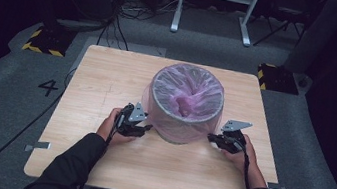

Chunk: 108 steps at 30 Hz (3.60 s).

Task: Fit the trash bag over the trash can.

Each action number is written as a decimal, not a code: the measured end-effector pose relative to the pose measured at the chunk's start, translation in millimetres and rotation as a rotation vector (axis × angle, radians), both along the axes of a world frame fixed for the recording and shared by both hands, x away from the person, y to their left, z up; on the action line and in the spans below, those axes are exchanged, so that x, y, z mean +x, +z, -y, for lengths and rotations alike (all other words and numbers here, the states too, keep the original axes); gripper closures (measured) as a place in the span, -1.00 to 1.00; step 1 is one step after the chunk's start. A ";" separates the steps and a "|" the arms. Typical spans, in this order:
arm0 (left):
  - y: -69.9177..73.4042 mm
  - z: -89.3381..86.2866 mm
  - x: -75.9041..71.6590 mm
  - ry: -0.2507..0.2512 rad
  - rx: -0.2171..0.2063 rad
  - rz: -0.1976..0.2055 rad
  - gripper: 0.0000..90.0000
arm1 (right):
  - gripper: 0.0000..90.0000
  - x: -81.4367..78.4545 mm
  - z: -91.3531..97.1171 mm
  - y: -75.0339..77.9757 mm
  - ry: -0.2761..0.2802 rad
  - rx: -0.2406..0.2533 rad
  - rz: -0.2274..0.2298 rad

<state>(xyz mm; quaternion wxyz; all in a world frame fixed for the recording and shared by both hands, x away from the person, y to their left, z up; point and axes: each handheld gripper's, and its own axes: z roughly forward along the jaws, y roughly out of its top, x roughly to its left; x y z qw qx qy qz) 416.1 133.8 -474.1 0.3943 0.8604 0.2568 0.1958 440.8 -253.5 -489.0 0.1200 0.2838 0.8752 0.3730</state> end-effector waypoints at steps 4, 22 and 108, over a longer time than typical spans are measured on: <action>5.3 -17.5 -12.8 0.030 -0.062 -0.023 -0.62 | 0.59 -2.8 11.7 4.6 -0.007 0.038 -0.001; -10.2 -54.4 -54.0 0.040 0.031 -0.105 -0.64 | -0.54 -44.5 52.6 34.8 -0.062 0.150 0.082; -30.0 -68.2 -47.9 0.102 0.000 -0.184 -0.72 | -0.57 6.1 -69.3 186.0 0.067 0.115 0.256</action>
